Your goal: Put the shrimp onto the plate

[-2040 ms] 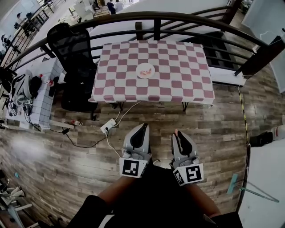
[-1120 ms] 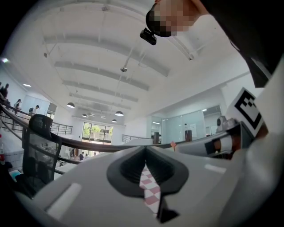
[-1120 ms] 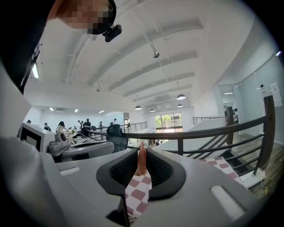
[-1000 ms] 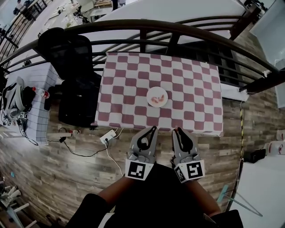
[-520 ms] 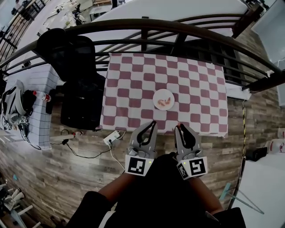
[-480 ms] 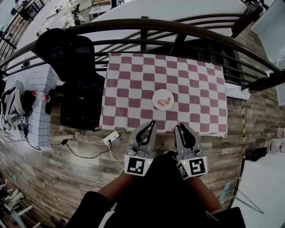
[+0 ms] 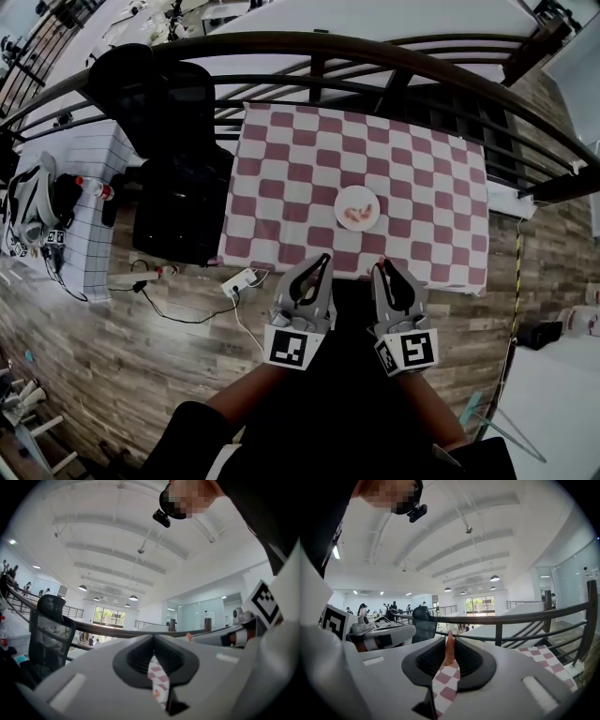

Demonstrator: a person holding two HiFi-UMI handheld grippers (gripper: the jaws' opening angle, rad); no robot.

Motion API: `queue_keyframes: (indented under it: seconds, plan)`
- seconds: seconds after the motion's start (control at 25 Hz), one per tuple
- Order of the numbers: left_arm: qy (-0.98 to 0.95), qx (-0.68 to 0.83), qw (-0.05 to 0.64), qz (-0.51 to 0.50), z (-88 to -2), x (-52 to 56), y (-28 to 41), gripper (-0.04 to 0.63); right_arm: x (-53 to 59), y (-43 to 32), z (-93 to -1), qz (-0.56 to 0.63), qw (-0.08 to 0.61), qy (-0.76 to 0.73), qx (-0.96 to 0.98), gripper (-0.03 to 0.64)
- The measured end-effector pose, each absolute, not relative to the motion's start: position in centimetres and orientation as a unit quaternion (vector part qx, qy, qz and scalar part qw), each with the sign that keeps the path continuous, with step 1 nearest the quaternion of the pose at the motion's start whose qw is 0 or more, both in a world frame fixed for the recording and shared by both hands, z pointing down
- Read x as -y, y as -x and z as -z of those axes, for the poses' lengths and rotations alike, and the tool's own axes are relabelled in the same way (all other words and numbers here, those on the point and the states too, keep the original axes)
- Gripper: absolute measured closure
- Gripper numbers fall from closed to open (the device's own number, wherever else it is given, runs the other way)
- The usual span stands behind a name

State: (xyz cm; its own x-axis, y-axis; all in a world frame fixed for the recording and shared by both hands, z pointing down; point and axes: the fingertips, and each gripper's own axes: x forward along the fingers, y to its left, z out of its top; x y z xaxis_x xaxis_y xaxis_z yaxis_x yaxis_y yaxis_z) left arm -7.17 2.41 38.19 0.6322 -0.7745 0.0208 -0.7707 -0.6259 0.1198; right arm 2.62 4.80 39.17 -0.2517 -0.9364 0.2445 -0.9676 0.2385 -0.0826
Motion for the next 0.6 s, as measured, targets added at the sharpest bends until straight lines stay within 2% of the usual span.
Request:
queue_keyframes:
  seconds: [0.6]
  plan:
    - [-0.893,0.444,0.068,0.025,-38.8,1.2,7.6,0.588,-0.6,-2.9,-40.5,-0.121,0.078,-0.597,0.789,0.56]
